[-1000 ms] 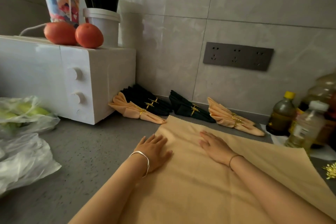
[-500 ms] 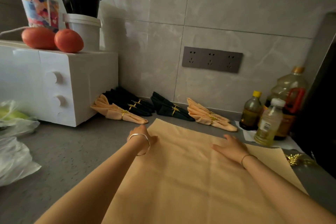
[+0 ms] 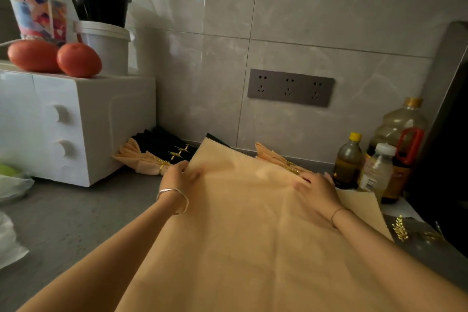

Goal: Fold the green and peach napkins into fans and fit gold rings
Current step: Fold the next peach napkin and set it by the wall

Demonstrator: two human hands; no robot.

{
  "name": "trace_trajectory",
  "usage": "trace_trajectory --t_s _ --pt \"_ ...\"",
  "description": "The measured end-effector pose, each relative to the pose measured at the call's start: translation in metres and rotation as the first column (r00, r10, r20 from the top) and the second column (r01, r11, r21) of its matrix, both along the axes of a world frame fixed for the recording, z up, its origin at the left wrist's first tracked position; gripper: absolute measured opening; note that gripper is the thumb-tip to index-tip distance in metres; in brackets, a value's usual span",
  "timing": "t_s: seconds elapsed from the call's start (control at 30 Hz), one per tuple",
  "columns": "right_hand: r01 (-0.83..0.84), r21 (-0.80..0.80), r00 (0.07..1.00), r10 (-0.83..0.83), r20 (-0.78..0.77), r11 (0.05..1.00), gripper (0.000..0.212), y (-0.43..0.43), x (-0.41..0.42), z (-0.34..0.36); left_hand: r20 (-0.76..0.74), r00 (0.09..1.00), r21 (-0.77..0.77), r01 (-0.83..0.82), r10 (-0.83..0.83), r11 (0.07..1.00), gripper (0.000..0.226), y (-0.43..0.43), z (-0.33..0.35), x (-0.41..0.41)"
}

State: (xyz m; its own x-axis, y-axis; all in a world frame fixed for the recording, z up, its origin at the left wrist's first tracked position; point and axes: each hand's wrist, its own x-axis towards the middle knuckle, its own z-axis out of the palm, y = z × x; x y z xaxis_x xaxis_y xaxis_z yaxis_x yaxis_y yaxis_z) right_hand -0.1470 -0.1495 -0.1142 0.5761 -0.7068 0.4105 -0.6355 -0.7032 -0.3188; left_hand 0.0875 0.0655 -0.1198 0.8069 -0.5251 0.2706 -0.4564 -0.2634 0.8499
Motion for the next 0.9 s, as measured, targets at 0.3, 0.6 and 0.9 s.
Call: trace_trajectory --t_s 0.3,0.6,0.9 --pt "-0.150 0.056 0.985 0.144 0.098 0.987 0.031 0.005 0.064 -0.004 -0.042 0.973 0.028 -0.227 0.228 0.973 0.044 0.005 -0.017 0.037" --pt "-0.130 0.314 0.968 0.189 -0.166 0.940 0.055 0.072 -0.026 -0.041 0.271 0.891 0.642 0.116 -0.365 0.758 0.094 0.021 -0.018 -0.038" --pt "-0.296 0.345 0.887 0.390 -0.246 0.891 0.102 0.165 -0.147 -0.046 0.246 0.607 0.774 0.346 -0.755 0.530 0.125 0.100 -0.040 -0.153"
